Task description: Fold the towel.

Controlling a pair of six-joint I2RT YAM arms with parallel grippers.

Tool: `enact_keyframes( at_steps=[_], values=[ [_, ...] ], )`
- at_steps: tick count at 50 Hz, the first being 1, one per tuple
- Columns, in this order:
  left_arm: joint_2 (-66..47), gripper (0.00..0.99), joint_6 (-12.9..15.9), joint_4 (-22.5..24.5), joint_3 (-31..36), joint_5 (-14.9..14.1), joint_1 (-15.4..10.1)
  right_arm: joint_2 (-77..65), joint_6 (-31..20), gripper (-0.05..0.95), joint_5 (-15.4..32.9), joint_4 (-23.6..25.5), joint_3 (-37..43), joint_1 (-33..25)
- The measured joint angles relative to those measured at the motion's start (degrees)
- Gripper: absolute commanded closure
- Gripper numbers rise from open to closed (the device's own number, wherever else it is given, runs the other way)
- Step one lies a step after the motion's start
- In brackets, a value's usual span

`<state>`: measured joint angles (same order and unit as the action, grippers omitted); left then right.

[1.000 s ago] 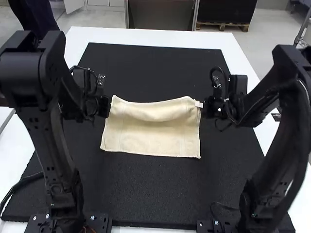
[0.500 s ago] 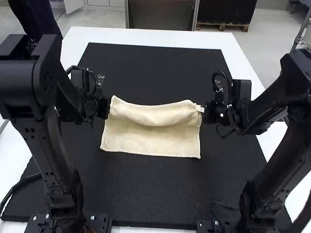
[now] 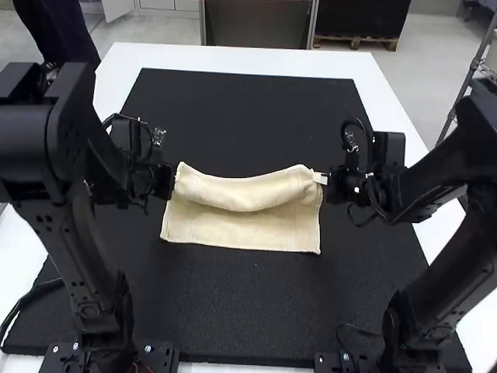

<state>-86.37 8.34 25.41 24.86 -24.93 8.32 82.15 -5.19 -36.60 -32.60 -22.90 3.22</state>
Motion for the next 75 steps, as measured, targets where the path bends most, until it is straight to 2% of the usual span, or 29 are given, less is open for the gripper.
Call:
enact_keyframes(
  at_steps=[18, 26, 60, 75],
  values=[
    [2.8, 0.977, 0.0, -1.2, -1.0, -0.2, 0.1, -7.1, 0.0, 0.92, -1.8, 5.1, 1.7, -0.8],
    [3.1, 0.977, 0.0, -1.4, -2.1, -0.4, 1.7, -9.8, -0.1, 0.92, -2.9, 6.4, 2.3, -2.8],
    [6.2, 0.977, 0.0, -3.1, -2.4, -1.5, 2.3, -10.7, -0.2, 0.92, -5.2, 6.8, 3.4, -4.1],
    [6.2, 0.977, 1.0, -2.2, -5.2, -1.4, 2.3, -10.7, -0.9, 0.92, -5.2, 7.6, 5.2, -4.1]
  ],
)
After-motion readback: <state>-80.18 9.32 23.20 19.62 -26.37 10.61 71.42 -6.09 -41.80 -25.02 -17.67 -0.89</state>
